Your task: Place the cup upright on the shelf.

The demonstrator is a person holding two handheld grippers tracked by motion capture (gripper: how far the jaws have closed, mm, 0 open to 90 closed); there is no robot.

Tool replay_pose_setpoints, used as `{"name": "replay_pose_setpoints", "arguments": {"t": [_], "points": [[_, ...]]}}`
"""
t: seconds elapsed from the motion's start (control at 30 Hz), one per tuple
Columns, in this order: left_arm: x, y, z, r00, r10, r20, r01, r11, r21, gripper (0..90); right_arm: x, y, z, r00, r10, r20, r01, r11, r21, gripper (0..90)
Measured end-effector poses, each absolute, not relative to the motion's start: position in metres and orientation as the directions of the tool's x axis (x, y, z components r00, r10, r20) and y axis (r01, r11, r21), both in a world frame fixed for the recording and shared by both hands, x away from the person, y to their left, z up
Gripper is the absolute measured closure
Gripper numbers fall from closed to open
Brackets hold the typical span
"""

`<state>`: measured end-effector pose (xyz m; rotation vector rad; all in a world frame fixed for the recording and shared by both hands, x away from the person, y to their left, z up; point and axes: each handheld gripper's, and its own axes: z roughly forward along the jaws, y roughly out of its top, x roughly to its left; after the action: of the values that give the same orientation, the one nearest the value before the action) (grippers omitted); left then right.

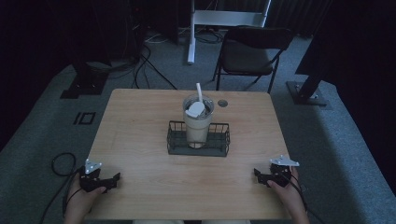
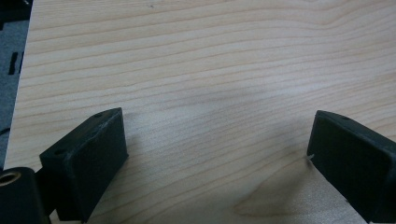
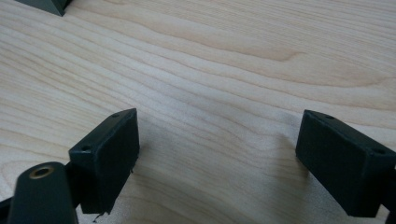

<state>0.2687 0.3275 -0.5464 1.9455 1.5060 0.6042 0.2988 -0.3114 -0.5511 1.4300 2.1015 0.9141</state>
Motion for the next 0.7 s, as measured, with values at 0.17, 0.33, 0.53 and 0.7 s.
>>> {"name": "replay_pose_setpoints", "arguments": {"t": [0.17,0.33,0.53,0.7], "points": [[0.2688,0.3236,-0.5468,0.268,0.963,0.009,0.694,-0.200,0.692,3.0,0.2991,-0.3116,-0.5512,-0.370,0.929,0.012,0.643,0.246,0.726,12.3],[0.2691,0.3206,-0.5469,0.238,0.971,0.008,0.700,-0.178,0.692,3.0,0.2991,-0.3115,-0.5514,-0.390,0.921,0.013,0.637,0.260,0.726,11.4],[0.2690,0.3202,-0.5470,0.235,0.972,0.010,0.700,-0.176,0.692,3.0,0.2993,-0.3111,-0.5514,-0.387,0.922,0.012,0.639,0.259,0.725,11.2],[0.2691,0.3202,-0.5470,0.235,0.972,0.010,0.700,-0.176,0.692,2.9,0.2993,-0.3108,-0.5514,-0.390,0.921,0.012,0.638,0.261,0.725,11.2]]}}
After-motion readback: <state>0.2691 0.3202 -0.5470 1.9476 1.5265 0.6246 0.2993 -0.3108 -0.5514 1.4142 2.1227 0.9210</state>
